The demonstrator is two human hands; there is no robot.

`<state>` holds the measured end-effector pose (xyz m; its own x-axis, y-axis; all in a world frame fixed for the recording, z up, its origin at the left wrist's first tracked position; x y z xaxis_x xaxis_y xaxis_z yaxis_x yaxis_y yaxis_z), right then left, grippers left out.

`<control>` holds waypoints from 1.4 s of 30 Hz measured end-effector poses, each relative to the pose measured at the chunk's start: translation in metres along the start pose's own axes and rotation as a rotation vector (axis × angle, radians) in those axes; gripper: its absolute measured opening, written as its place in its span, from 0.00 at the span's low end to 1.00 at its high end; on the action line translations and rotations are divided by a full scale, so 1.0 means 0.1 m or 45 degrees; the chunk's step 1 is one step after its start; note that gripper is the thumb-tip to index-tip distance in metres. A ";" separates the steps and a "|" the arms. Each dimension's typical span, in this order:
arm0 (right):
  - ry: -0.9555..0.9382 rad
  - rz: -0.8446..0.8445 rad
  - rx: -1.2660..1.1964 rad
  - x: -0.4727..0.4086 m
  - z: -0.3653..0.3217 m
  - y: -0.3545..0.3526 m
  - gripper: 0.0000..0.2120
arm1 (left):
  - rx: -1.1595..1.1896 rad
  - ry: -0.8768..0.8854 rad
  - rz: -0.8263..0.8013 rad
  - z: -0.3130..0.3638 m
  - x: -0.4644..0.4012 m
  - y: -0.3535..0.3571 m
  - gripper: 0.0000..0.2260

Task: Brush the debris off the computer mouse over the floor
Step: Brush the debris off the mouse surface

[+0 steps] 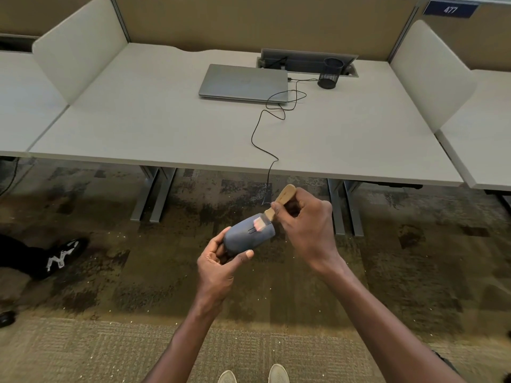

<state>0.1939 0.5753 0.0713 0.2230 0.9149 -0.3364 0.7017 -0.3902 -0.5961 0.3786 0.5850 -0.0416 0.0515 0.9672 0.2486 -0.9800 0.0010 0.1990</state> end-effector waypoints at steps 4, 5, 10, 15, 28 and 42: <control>-0.004 0.087 0.042 -0.05 0.03 -0.07 0.07 | 0.011 0.004 0.001 0.00 0.00 0.00 0.33; 0.019 0.069 0.004 -0.06 0.04 -0.07 0.07 | 0.014 0.002 -0.001 0.00 0.00 0.01 0.33; 0.086 0.076 0.054 -0.08 0.12 -0.09 0.08 | 0.034 -0.010 -0.007 0.00 -0.02 0.01 0.34; 0.122 0.061 0.010 -0.14 0.17 -0.12 0.09 | 0.053 -0.012 -0.013 -0.01 -0.04 0.01 0.35; 0.138 0.027 0.126 -0.17 0.28 -0.13 0.07 | 0.077 -0.026 -0.023 -0.02 -0.07 0.00 0.33; 0.085 -0.074 -0.308 0.18 0.15 -0.07 0.04 | 0.118 -0.006 -0.012 0.02 -0.11 0.11 0.34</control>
<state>0.1828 0.5931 0.0587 0.2160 0.9431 -0.2526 0.8544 -0.3078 -0.4186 0.3680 0.5743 -0.0400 0.0615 0.9661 0.2507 -0.9576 -0.0137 0.2879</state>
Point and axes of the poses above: each hand's wrist, its own x-axis away from the middle knuckle, its own y-axis out of the palm, z = x × y, the point moved 1 cm from there along -x, towards the middle knuckle, and after that the axes turned 1 degree about -z, right-handed, at the moved point
